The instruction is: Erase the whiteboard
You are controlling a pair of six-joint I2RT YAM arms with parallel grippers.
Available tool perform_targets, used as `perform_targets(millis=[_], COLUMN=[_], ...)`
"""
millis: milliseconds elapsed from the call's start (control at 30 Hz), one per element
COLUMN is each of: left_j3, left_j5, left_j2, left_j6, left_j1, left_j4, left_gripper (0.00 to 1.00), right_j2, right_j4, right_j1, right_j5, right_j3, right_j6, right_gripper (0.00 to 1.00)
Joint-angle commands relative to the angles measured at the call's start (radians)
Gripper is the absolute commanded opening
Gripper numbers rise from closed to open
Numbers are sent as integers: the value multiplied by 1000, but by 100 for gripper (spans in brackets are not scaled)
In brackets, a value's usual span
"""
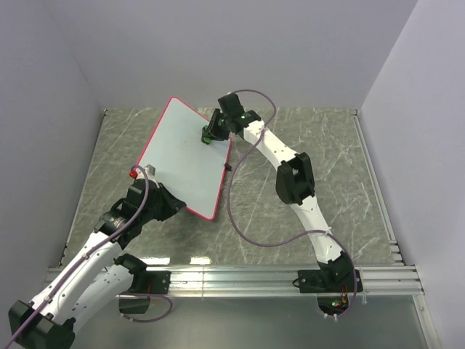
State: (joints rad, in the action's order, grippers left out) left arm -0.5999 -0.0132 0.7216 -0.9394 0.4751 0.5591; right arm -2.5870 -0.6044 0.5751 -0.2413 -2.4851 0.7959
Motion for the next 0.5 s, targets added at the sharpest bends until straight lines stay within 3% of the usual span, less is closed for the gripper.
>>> perform_targets(millis=[0, 100, 467], left_j3=[25, 26, 40], left_j5=[-261, -266, -324], left_j2=[1, -5, -11], left_j6=[120, 123, 148], left_j1=[54, 54, 71], left_j4=[179, 176, 183], left_gripper=[1, 1, 1], right_j2=[-25, -19, -16], right_j4=[-189, -160, 239], right_j1=[63, 83, 112], right_j5=[48, 16, -111], right_j3=[17, -12, -51], right_j6=[-93, -75, 218], right_gripper=[0, 0, 0])
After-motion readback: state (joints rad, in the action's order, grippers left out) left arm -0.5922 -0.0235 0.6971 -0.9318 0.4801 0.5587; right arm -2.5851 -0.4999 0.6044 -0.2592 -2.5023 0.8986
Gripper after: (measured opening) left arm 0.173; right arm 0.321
